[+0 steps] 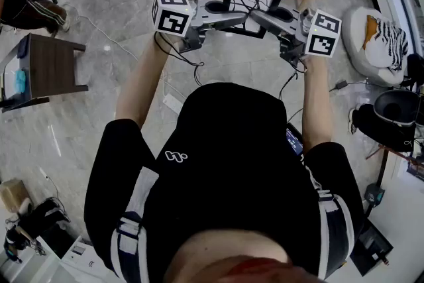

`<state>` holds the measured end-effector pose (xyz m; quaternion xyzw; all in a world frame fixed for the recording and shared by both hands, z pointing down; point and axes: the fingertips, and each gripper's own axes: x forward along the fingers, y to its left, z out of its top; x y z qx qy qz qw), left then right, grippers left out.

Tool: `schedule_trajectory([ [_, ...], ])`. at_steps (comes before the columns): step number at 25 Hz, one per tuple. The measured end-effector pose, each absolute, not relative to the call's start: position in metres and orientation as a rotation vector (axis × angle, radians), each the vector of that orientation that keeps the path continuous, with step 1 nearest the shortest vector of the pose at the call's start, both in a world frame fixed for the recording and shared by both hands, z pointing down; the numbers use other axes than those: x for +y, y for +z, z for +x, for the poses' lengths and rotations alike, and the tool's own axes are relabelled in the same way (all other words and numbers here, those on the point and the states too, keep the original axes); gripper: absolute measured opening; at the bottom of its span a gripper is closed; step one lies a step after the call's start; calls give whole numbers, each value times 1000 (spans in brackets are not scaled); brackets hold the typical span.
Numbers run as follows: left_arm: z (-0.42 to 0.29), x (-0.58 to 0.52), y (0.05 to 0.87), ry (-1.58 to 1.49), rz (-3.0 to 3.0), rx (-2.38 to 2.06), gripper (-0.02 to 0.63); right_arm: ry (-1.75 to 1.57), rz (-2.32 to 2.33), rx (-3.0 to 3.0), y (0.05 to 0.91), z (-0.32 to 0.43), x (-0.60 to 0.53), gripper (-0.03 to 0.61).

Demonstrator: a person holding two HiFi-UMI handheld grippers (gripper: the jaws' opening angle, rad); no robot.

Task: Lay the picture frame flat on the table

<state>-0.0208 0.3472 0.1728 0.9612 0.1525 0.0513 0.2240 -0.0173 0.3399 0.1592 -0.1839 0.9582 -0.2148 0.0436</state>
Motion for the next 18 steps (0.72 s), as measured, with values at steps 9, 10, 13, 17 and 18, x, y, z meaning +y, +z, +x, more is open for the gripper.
schedule_trajectory([
  [9, -21, 340, 177, 131, 2640, 399, 18, -692, -572, 2908, 162, -17, 334, 21],
  [10, -20, 340, 178, 131, 2635, 399, 18, -700, -575, 2900, 164, -16, 333, 21],
  [13, -20, 338, 184, 152, 2617, 404, 18, -728, -593, 2883, 171, -15, 331, 21],
  [17, -18, 336, 192, 183, 2596, 412, 18, -772, -630, 2848, 179, -13, 328, 21],
  [18, -18, 336, 194, 189, 2593, 415, 18, -780, -638, 2837, 181, -12, 328, 21],
])
